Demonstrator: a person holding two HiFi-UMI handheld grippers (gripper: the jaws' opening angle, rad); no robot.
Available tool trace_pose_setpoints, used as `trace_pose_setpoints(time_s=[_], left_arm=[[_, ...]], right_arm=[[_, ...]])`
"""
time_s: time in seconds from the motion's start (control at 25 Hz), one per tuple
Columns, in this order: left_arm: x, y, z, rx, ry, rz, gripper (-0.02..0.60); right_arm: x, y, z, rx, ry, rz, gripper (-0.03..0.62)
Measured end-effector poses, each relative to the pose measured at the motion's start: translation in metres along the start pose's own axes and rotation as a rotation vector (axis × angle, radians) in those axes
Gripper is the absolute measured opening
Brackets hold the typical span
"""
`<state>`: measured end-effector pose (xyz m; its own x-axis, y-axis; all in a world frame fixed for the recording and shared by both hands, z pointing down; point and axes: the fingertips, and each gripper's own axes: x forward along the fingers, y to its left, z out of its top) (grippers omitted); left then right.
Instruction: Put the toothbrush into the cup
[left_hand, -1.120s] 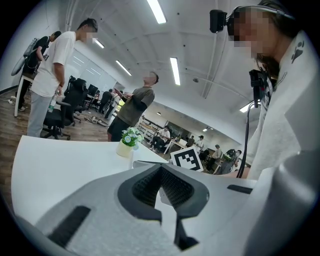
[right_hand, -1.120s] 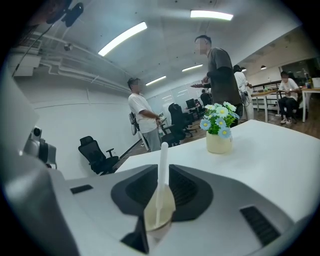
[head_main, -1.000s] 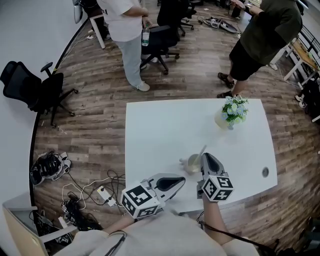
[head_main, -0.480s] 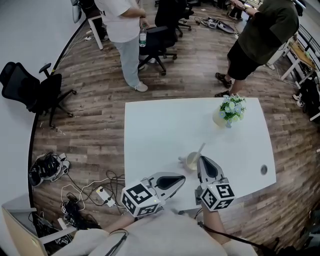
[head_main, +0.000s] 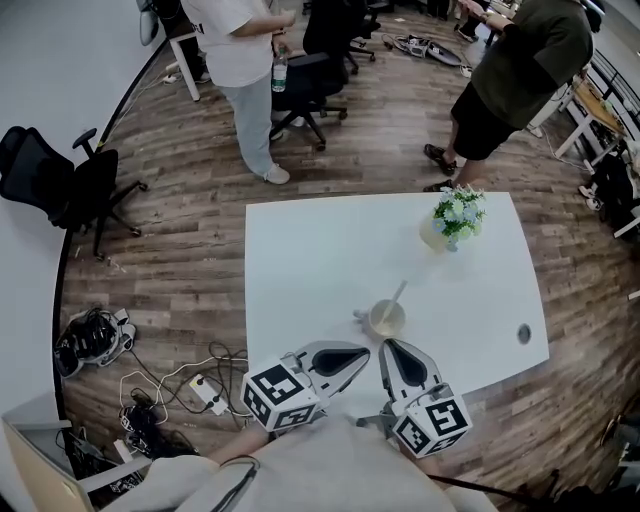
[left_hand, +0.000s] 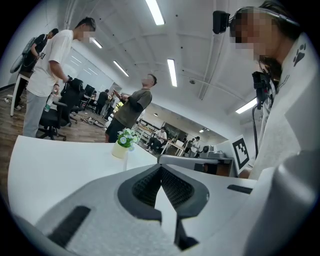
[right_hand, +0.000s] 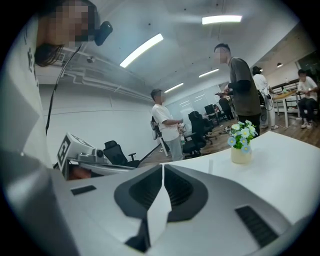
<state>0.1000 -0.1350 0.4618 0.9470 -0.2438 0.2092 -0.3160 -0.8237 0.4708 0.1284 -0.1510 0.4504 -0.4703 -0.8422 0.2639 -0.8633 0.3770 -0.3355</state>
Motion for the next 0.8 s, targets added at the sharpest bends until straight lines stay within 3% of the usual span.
trace_pose_setpoints(time_s=[0.28, 0.8], left_arm=[[0.002, -0.006, 0.000, 0.004, -0.006, -0.021, 0.005], [0.002, -0.012, -0.003, 0.005, -0.002, -0.045, 0.005]], right_arm=[[-0.016, 0.024, -0.007, -0.010, 0.022, 0.023, 0.023], [-0.026, 0.025, -0.015, -0.021, 0.041, -0.013, 0.020]])
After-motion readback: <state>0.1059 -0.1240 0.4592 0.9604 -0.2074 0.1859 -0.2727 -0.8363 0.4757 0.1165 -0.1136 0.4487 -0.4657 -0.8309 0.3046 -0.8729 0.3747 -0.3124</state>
